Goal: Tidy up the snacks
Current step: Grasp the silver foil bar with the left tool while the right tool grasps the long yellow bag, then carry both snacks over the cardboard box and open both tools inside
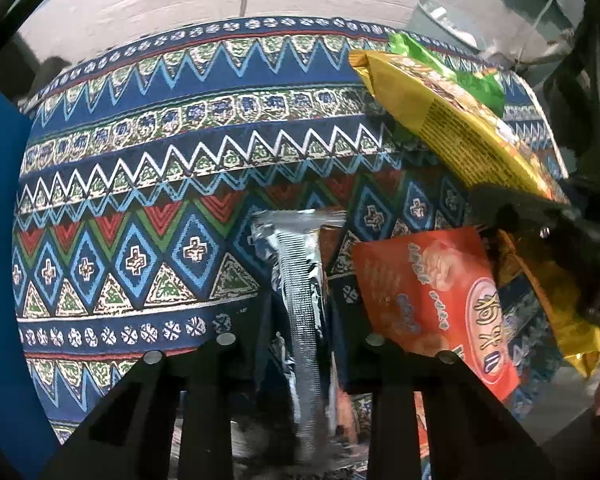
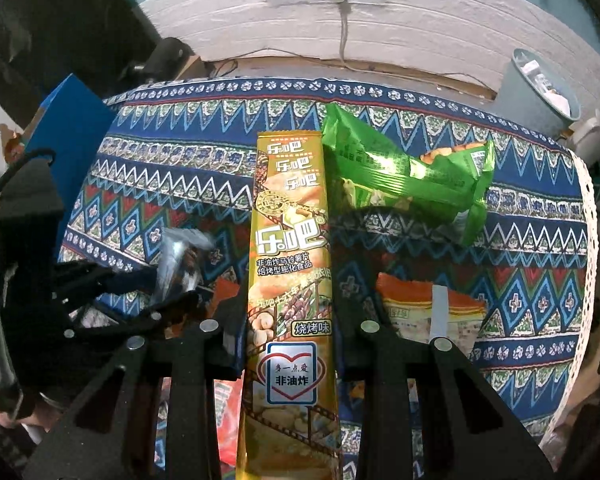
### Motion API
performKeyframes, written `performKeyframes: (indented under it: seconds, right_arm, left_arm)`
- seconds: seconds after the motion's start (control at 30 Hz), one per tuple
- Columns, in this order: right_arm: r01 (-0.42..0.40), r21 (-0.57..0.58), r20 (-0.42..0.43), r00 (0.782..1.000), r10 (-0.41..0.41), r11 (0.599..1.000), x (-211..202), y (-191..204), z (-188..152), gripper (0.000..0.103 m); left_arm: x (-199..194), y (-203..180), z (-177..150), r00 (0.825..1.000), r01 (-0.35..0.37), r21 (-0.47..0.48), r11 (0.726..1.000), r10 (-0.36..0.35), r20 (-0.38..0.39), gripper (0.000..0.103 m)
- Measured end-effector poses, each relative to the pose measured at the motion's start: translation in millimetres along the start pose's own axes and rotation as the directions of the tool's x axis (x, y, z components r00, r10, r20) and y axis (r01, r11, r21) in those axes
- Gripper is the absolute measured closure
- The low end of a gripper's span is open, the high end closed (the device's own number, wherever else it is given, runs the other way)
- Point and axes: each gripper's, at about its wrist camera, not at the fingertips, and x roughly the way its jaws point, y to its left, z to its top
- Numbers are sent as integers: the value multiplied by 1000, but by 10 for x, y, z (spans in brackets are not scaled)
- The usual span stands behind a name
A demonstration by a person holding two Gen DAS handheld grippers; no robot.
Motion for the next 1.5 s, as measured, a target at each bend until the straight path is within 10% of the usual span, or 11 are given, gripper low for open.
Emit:
performKeyframes:
  seconds: [0.67,1.5]
  right_arm:
    - [10,-18,80,997,-8,1000,-394,163,105,73]
    - [-57,-140,229,969,88,988,-1058,1004,386,74]
  left_arm:
    - [-823,390,99,983,48,-15,999,-45,176,78]
    - [-2229,969,-234,911,-17,-36,999,30,411,78]
